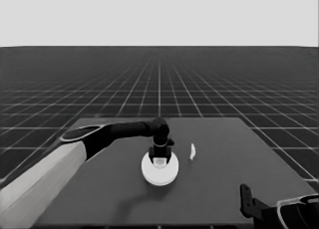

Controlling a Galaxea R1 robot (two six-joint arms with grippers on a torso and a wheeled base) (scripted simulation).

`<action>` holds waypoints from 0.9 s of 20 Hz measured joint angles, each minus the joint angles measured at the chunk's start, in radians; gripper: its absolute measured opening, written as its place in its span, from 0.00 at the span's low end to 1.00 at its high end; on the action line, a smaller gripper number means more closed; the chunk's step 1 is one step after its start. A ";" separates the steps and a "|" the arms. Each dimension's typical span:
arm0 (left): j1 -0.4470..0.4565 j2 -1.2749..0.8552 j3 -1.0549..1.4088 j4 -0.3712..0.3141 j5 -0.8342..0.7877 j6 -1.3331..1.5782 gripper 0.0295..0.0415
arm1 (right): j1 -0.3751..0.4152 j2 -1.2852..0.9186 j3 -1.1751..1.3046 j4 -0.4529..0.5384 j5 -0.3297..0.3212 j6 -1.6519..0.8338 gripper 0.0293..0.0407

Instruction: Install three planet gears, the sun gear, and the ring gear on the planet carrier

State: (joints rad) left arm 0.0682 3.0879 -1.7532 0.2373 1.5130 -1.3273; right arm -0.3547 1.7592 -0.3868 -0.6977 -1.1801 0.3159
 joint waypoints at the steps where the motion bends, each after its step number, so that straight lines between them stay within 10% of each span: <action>1: 0.000 0.000 0.000 0.000 0.000 0.007 0.44 | 0.000 0.000 0.000 0.000 0.000 0.000 0.81; 18: 0.000 0.000 0.000 0.000 0.000 0.153 0.44 | 0.000 0.000 0.000 0.000 0.000 0.000 0.81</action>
State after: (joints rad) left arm 0.0684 3.0882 -1.7530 0.2374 1.5133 -1.1745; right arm -0.3547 1.7592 -0.3868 -0.6977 -1.1801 0.3159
